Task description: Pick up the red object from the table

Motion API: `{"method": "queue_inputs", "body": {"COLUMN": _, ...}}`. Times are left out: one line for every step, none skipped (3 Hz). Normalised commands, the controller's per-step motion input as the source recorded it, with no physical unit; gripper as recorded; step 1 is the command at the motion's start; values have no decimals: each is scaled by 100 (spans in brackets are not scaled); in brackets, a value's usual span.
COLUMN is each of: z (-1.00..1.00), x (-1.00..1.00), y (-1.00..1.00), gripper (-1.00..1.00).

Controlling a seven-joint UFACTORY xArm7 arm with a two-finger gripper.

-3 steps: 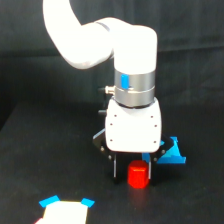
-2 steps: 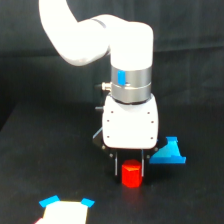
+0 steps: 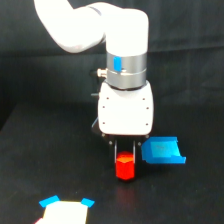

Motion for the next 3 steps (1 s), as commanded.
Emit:
{"method": "queue_inputs", "body": {"z": 100, "x": -56, "y": 21, "gripper": -100}}
{"method": "queue_inputs", "body": {"z": 100, "x": -69, "y": -100, "gripper": -53}}
{"method": "queue_inputs", "body": {"z": 100, "x": -18, "y": -100, "gripper": -79}}
